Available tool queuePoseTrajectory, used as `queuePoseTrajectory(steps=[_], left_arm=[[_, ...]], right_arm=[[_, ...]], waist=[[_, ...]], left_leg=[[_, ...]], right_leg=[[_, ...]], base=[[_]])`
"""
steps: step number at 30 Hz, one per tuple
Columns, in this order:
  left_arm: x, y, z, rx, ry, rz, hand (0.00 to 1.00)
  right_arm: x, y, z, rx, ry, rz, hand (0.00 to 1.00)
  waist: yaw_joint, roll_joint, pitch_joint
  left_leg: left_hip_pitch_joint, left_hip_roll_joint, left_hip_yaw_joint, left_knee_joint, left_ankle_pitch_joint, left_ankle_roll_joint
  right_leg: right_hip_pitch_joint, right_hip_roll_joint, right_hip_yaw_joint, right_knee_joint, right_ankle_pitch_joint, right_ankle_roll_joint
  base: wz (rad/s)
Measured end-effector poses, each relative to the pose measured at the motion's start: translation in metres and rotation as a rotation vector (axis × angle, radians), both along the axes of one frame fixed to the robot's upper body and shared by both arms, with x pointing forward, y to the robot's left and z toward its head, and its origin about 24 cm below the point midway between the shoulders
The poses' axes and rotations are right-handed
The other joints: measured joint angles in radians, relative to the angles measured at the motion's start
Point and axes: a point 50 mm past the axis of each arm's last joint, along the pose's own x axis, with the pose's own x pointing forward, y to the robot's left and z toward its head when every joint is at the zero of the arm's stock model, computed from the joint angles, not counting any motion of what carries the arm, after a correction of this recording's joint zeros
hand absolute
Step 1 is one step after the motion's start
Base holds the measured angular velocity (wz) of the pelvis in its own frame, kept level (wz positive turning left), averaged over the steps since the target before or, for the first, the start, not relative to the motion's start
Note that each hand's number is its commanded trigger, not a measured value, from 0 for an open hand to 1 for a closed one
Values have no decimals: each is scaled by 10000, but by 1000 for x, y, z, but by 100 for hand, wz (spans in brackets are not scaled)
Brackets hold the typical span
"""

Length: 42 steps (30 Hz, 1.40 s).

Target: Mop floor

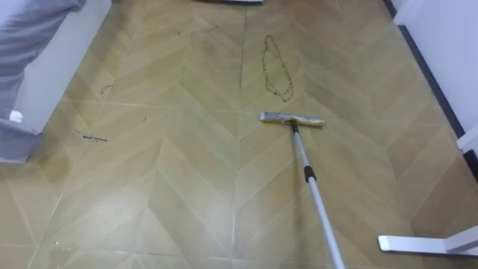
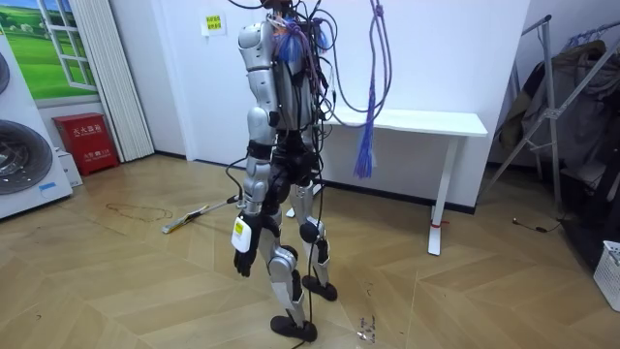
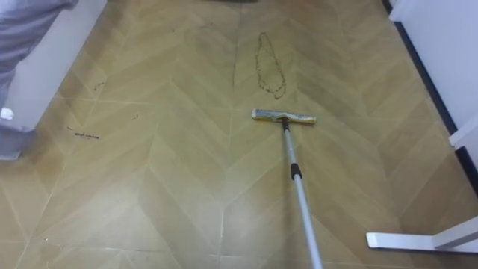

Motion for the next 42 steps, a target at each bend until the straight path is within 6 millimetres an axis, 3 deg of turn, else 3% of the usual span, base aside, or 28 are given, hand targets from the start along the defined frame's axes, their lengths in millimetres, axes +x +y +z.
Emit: queuePoseTrajectory(steps=[3,11,17,23,27,30,33,34,35,36,37,39,41,42], left_arm=[[3,1,0,77,-49,34,0],[16,2,1,280,-489,-56,0],[46,2,4,337,-1415,-347,0],[76,-1,8,119,-2259,488,0],[92,1,12,215,-2656,489,0],[94,5,14,320,-2614,631,0],[95,9,14,408,-2372,656,0],[95,10,15,415,-2237,615,0],[92,10,14,414,-2066,595,0],[82,9,11,298,-1726,746,0],[77,9,10,188,-1514,953,0],[76,10,10,99,-1458,1029,0],[79,9,10,-33,-1548,998,0],[81,8,10,-182,-1613,938,0]], right_arm=[[0,0,0,0,-2,-24,100],[6,2,0,-135,-285,-4,100],[17,0,2,-286,-621,-260,100],[38,0,5,-289,-1107,-798,100],[57,-4,11,-307,-1609,-988,100],[65,-10,14,-418,-1714,-1177,100],[74,-17,18,-548,-1616,-1414,100],[79,-19,20,-501,-1512,-1517,100],[80,-20,21,-524,-1436,-1546,100],[81,-26,23,-505,-1282,-1528,100],[86,-31,26,-374,-1276,-1493,100],[95,-33,30,-102,-1366,-1542,100],[101,-33,32,139,-1433,-1624,100],[102,-34,33,236,-1487,-1738,100]], waist=[[-9,21,20],[-16,-64,-36],[-43,-15,30],[-23,150,197],[-15,192,374],[300,235,415],[597,264,415],[694,294,404],[839,301,399],[1129,302,356],[1360,370,318],[1461,369,319],[1502,296,335],[1498,237,335]], left_leg=[[-33,-2,-62,5,0,0],[-775,-12,-159,203,6,7],[-2109,5,-415,797,15,18],[-3843,8,-712,1708,50,72],[-5368,-26,-930,3179,15,34],[-6636,-23,-1292,4965,-322,-179],[-7804,37,-1446,6573,-354,-310],[-8336,130,-1455,7586,-113,-526],[-8597,191,-1457,8385,58,-548],[-9011,201,-1457,9957,552,-561],[-9302,183,-1456,10910,1159,-548],[-9565,171,-1468,11131,1718,-610],[-9331,149,-1412,10369,1178,-494],[-8947,87,-1288,9122,384,-564]], right_leg=[[-69,-2,-16,1,0,0],[-708,-23,-59,166,4,-6],[-1839,-50,-406,556,31,-46],[-3431,-119,-575,1428,-40,-149],[-4907,-388,-731,3195,-585,-344],[-6047,-373,-412,4931,-1365,-524],[-7058,-468,-390,6524,-2176,-945],[-7323,-465,-406,7088,-2484,-1061],[-7357,-464,-392,7394,-2596,-1145],[-7485,-492,-383,7870,-2744,-1332],[-7542,-474,-385,8123,-2771,-1360],[-7637,-455,-330,8257,-2815,-1365],[-7746,-469,-185,8231,-2860,-1294],[-7882,-491,-74,8191,-2874,-1264]], base=[[0],[2],[13],[12],[18],[15],[31],[17],[-27],[-55],[-51],[-16],[4],[30]])
